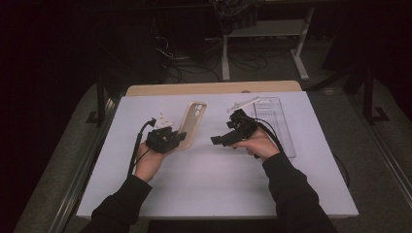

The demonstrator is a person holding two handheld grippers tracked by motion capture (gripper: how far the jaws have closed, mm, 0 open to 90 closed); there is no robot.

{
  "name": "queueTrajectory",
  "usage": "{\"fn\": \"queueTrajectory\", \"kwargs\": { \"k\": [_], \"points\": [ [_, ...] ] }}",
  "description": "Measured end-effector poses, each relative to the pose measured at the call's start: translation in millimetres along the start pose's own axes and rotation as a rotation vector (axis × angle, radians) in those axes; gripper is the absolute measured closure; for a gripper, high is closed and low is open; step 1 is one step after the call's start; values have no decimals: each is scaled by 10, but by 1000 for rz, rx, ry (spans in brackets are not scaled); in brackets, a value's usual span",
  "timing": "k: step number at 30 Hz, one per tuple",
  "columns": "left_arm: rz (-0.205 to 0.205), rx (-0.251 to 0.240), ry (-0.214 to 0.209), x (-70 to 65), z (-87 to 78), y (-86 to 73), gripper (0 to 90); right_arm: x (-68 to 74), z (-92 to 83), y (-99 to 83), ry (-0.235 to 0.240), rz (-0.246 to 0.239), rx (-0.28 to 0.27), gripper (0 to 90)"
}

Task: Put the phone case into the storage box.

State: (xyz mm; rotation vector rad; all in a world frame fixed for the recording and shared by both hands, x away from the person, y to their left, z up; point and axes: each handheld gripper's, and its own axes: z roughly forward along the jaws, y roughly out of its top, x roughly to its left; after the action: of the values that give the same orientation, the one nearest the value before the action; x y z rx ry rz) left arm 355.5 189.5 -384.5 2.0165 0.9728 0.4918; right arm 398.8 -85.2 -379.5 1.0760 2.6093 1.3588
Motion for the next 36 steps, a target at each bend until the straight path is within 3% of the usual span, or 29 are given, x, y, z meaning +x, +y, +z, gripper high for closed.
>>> {"fn": "queueTrajectory", "kwargs": {
  "k": [16, 36],
  "points": [
    [-28, -10, 12, -68, 39, 15, 794, -12, 6, -6, 77, 73, -99, 0],
    [-21, -22, -8, -311, 82, 59, 794, -16, 107, -17, 141, 136, -149, 0]
  ]
}}
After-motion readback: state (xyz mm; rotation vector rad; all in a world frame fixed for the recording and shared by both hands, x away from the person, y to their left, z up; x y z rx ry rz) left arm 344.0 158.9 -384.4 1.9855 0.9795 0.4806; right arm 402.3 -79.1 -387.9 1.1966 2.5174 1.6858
